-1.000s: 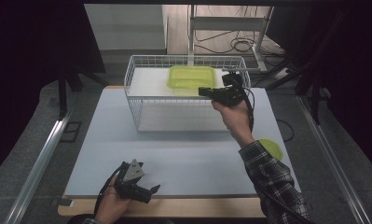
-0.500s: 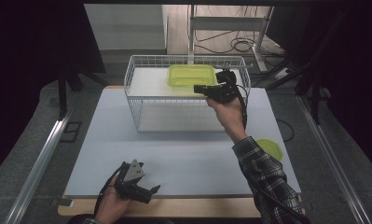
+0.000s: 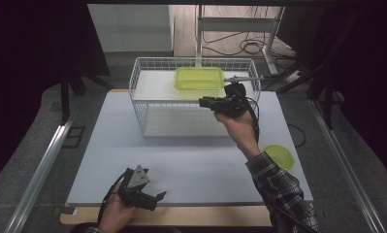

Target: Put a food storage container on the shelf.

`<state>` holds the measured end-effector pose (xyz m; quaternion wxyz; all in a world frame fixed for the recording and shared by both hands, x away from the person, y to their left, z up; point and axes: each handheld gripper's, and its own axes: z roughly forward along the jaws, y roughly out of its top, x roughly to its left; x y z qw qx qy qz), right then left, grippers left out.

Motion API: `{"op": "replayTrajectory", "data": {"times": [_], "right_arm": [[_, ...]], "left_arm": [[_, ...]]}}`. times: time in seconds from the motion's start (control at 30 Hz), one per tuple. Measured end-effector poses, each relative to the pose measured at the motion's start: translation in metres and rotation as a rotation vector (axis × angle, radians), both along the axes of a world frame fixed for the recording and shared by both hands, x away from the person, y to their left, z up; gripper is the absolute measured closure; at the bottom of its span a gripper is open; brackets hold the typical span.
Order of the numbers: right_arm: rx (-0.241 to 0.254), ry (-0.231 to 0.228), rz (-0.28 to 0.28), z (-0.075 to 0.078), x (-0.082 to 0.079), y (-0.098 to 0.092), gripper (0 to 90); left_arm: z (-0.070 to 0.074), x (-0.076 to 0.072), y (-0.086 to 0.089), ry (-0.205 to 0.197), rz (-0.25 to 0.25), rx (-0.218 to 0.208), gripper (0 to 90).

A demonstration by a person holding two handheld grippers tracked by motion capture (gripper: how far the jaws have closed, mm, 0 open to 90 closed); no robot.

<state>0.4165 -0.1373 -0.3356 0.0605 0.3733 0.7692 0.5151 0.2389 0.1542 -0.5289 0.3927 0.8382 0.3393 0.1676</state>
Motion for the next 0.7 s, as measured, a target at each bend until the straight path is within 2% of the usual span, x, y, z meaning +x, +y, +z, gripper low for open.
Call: {"op": "replayTrajectory", "data": {"times": [0.23, 0.5, 0.7], "right_arm": [[-0.017, -0.004, 0.023, -0.013, -0.012, -0.008, 58.1], [-0.072, -0.033, 0.045, -0.032, -0.028, -0.017, 40.8], [-0.103, -0.052, 0.059, -0.045, -0.041, -0.028, 31.4]], "left_arm": [[0.0, 0.0, 0.001, -0.004, 0.006, -0.004, 0.7], [0.002, 0.0, 0.002, -0.001, 0.024, -0.005, 0.6], [0.001, 0.0, 0.002, -0.009, 0.028, -0.001, 0.6]]}}
